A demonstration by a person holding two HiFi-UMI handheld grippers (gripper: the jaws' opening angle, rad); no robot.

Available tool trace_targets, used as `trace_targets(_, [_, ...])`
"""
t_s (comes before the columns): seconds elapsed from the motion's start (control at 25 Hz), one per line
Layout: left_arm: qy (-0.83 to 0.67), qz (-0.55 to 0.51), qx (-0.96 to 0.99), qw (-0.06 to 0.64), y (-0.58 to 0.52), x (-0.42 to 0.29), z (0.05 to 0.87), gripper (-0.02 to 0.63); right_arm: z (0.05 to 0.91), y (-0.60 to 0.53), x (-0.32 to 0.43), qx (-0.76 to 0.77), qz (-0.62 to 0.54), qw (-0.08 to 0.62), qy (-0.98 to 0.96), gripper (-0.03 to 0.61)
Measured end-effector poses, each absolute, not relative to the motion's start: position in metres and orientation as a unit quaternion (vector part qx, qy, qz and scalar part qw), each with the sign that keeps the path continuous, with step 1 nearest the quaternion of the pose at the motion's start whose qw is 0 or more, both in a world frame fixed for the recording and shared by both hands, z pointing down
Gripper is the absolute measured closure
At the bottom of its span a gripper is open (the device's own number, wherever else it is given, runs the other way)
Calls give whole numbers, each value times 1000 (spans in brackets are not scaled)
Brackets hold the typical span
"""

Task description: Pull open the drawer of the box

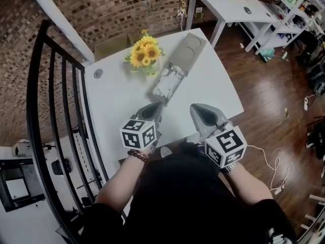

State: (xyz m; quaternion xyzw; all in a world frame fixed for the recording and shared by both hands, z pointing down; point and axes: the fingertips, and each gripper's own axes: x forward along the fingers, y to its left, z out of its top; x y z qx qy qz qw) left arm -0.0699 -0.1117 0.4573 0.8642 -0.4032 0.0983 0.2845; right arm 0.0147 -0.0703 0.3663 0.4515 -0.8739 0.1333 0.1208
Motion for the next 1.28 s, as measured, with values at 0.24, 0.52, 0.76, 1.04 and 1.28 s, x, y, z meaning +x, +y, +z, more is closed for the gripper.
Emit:
trace_targets(0.24, [-396, 114, 887, 207, -100, -51, 417, 600, 356, -70, 18, 440, 124, 114, -882, 589])
trace_targets(0.52, [-398, 112, 893, 179, -99, -26, 396, 600, 348, -80, 30, 421, 112, 113, -893, 589])
trace_targets(0.76, [-409, 117, 889, 167, -95, -12, 391, 600, 346, -79, 40, 405, 107, 115, -901, 589])
trace_targets(1.04, [-423, 124, 884, 156, -93, -2, 388, 600, 345, -80, 49, 392, 106, 110, -907, 589])
trace_targets(1.28, [-426, 129, 882, 153, -91, 5, 389, 600, 345, -80, 57, 389, 106, 108, -909, 589])
